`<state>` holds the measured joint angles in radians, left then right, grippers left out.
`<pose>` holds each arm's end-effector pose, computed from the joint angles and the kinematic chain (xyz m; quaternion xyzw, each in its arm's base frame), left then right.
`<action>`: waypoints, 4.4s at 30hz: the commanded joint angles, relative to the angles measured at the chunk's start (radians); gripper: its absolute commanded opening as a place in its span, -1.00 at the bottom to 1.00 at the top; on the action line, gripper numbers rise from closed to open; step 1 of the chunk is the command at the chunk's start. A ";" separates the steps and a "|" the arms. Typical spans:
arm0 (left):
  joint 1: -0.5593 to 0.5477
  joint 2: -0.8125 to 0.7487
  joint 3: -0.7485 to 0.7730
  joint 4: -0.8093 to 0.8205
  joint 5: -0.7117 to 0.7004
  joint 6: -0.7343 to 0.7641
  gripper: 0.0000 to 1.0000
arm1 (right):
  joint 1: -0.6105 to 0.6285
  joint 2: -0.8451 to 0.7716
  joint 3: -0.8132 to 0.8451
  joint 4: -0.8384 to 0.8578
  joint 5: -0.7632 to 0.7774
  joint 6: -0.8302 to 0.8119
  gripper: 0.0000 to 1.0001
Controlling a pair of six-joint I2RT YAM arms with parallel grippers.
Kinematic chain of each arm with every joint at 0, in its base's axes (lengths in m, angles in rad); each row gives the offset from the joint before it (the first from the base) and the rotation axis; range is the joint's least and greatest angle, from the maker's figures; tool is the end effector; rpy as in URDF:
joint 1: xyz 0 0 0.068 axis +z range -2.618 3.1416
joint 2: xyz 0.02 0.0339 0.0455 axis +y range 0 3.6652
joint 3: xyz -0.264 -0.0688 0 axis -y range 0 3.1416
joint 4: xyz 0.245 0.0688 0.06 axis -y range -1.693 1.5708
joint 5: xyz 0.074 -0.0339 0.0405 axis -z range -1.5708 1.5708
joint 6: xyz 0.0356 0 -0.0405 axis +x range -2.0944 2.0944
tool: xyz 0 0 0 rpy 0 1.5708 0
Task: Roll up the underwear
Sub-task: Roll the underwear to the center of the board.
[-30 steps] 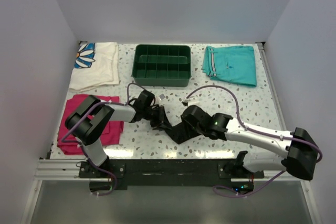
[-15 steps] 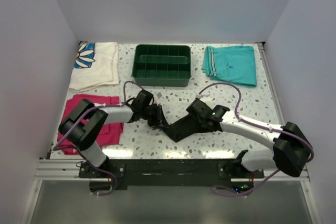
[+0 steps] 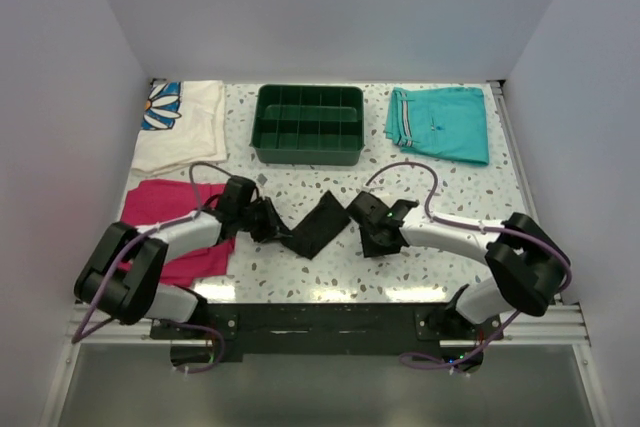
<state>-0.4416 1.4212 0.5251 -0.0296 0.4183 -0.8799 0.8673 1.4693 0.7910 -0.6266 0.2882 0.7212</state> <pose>0.2150 -0.1176 0.1356 -0.1375 0.9199 -0.3458 0.1240 0.1695 0.1842 0.1648 -0.0526 0.9797 -0.0062 0.1935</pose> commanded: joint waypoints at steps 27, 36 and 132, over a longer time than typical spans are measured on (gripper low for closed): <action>0.034 -0.030 0.035 -0.132 -0.055 0.059 -1.00 | 0.136 0.232 0.396 0.335 -0.546 -0.540 0.05; 0.034 -0.024 0.026 -0.116 -0.047 0.056 -1.00 | 0.136 0.210 0.383 0.350 -0.488 -0.554 0.08; 0.046 -0.018 -0.082 0.083 -0.067 -0.016 -0.74 | 0.075 0.307 0.005 0.505 -0.468 -0.166 -0.87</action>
<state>-0.3996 1.3819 0.4469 0.0605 0.3908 -0.9081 0.9249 1.7523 0.8524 0.1360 -0.2970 0.6430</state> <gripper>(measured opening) 0.236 0.109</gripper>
